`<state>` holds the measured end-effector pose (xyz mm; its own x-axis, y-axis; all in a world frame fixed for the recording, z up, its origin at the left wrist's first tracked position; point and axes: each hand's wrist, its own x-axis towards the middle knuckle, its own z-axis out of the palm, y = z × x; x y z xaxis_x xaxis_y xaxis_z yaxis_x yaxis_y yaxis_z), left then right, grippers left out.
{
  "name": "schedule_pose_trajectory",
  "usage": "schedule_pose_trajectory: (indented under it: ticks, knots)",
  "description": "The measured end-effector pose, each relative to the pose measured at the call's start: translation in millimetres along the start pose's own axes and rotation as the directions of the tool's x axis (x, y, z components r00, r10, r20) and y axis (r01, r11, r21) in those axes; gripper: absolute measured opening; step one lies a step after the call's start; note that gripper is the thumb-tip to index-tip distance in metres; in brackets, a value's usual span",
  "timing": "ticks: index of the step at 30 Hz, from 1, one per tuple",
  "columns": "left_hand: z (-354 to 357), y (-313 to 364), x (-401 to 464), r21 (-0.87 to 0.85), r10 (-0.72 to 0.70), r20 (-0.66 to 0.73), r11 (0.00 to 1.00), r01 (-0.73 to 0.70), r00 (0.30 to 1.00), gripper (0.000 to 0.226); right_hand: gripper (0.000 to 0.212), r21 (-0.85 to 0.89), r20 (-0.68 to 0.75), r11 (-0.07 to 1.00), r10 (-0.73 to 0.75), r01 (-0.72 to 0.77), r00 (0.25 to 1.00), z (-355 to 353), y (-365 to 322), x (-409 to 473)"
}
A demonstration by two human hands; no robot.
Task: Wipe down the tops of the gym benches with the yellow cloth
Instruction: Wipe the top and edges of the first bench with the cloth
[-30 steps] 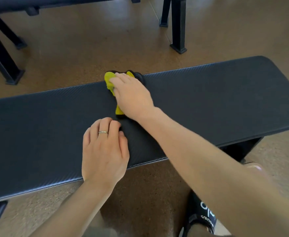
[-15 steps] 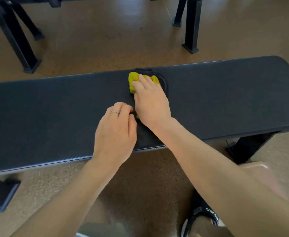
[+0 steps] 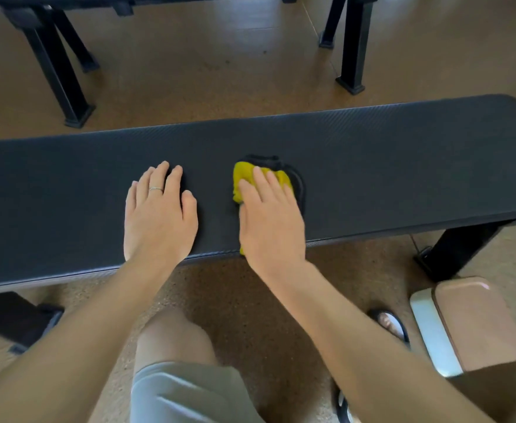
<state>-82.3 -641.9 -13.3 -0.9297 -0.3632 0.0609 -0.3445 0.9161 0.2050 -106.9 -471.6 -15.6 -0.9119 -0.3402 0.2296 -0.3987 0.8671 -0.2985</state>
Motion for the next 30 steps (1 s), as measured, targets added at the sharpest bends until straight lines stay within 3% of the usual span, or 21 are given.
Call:
schedule_pose_trajectory:
  ticks: [2,5,8,11,13,16,20,22,24,27,30]
  knots:
    - [0.8,-1.5,-2.0,0.007,0.006,0.008,1.000,-0.006,1.000,0.055,0.040,0.030,0.019,0.994,-0.105,0.105,0.994,0.2,-8.3,-8.3]
    - [-0.3,-1.8,-1.2,0.002,0.008,0.019,1.000,-0.008,1.000,0.057,0.040,-0.009,0.002,0.988,-0.157,0.157,0.988,-19.3,35.7,-8.7]
    - [1.0,-1.8,-1.7,0.008,0.008,0.007,1.000,-0.008,1.000,0.057,0.037,-0.043,-0.041,0.999,0.030,-0.031,0.999,-37.7,84.5,-16.1]
    - [4.2,-1.4,-1.1,-0.009,0.012,-0.019,1.000,-0.012,1.000,0.057,0.038,-0.070,-0.102,0.974,0.209,-0.216,0.973,-27.7,64.9,-18.5]
    - [3.7,-2.9,0.1,-0.021,0.018,-0.030,1.000,-0.018,0.999,0.058,0.039,-0.090,-0.116,0.986,0.128,-0.138,0.985,-12.1,20.7,-16.4]
    - [1.0,-4.9,-0.1,-0.048,0.030,-0.033,0.998,-0.031,0.999,0.056,0.044,-0.001,0.002,0.998,-0.061,0.061,0.998,5.1,-39.3,-27.7]
    - [-0.1,-6.2,-2.0,-0.086,0.019,-0.026,0.996,-0.021,0.999,0.054,0.037,-0.013,0.048,0.976,-0.217,0.218,0.975,-4.9,-3.2,-26.3]
    - [-0.3,-6.9,-1.2,-0.098,0.023,-0.036,0.995,-0.027,0.999,0.054,0.037,-0.055,0.008,0.989,-0.139,0.139,0.990,-18.0,44.1,-26.4]
    - [0.0,-7.5,-0.2,-0.112,0.014,-0.049,0.994,-0.020,0.999,0.055,0.038,-0.045,-0.032,0.997,0.055,-0.057,0.998,-34.9,82.6,-29.3]
    - [0.9,-6.7,0.2,-0.148,-0.003,-0.068,0.989,-0.007,0.998,0.059,0.034,-0.036,-0.137,0.961,0.267,-0.274,0.954,-32.2,67.2,-30.5]
    - [0.2,-6.8,-0.5,-0.184,-0.016,-0.076,0.983,0.002,0.997,0.061,0.039,-0.035,-0.132,0.990,0.132,-0.137,0.982,-4.9,-6.4,-32.3]
